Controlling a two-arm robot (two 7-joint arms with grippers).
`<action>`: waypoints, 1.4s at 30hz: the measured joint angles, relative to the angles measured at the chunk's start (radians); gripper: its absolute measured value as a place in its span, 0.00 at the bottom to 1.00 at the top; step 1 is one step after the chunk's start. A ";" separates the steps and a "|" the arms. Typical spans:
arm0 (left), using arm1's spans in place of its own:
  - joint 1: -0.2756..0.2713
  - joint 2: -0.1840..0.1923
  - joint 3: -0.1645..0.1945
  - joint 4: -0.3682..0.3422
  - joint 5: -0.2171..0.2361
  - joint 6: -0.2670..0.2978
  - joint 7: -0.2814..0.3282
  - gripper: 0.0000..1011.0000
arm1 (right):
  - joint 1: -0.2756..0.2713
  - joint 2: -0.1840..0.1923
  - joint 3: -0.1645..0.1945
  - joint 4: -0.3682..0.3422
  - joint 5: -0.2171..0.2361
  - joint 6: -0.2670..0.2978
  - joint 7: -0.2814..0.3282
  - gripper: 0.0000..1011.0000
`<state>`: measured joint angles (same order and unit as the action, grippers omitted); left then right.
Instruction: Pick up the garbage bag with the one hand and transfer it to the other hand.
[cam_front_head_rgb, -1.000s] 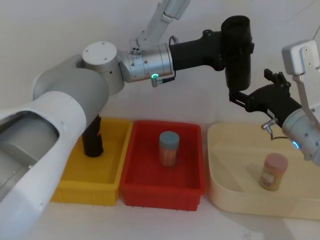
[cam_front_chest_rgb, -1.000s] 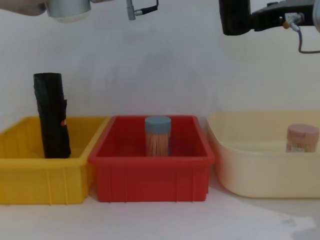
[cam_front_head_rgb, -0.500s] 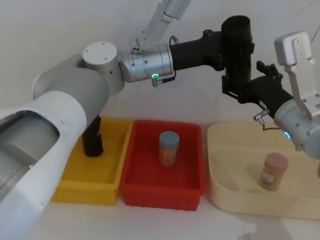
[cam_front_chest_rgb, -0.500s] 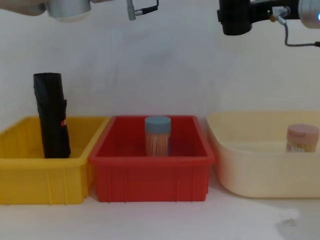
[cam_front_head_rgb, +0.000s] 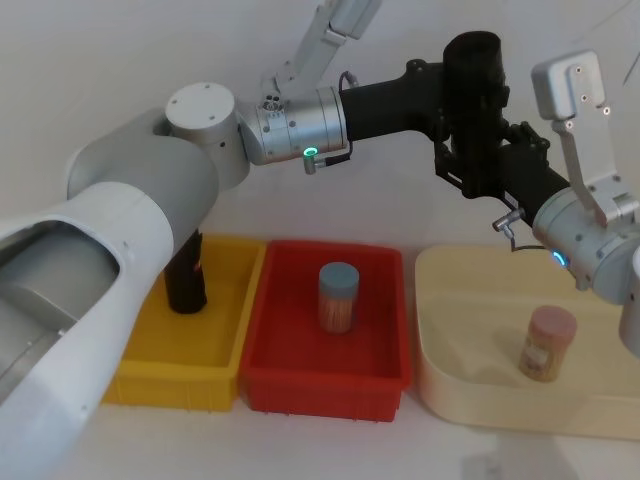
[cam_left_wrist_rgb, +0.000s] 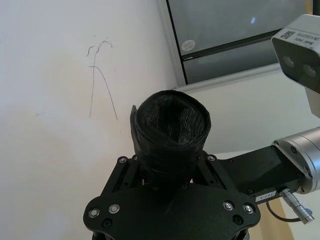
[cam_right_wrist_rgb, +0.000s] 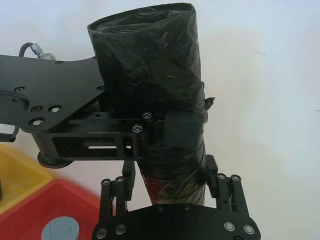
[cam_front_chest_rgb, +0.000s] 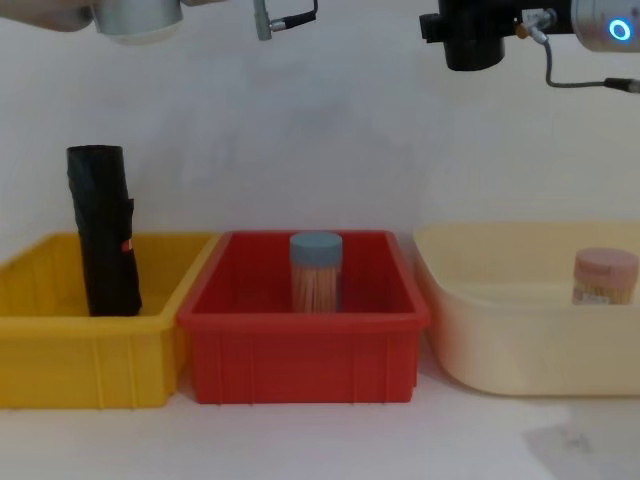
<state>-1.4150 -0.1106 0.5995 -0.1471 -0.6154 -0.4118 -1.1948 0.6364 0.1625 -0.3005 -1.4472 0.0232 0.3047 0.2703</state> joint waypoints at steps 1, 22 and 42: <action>0.000 0.000 0.000 0.000 0.000 0.000 0.000 0.36 | 0.002 -0.001 -0.001 0.002 0.000 0.000 0.000 0.82; 0.000 0.000 0.000 0.000 0.000 0.000 0.000 0.36 | 0.015 -0.008 -0.006 0.018 0.000 -0.002 0.000 0.55; 0.000 0.000 0.000 0.000 0.000 0.000 0.000 0.92 | 0.005 0.006 0.004 0.007 -0.039 0.032 -0.044 0.55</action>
<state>-1.4149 -0.1106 0.5995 -0.1473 -0.6153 -0.4117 -1.1947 0.6418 0.1684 -0.2968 -1.4402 -0.0161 0.3364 0.2267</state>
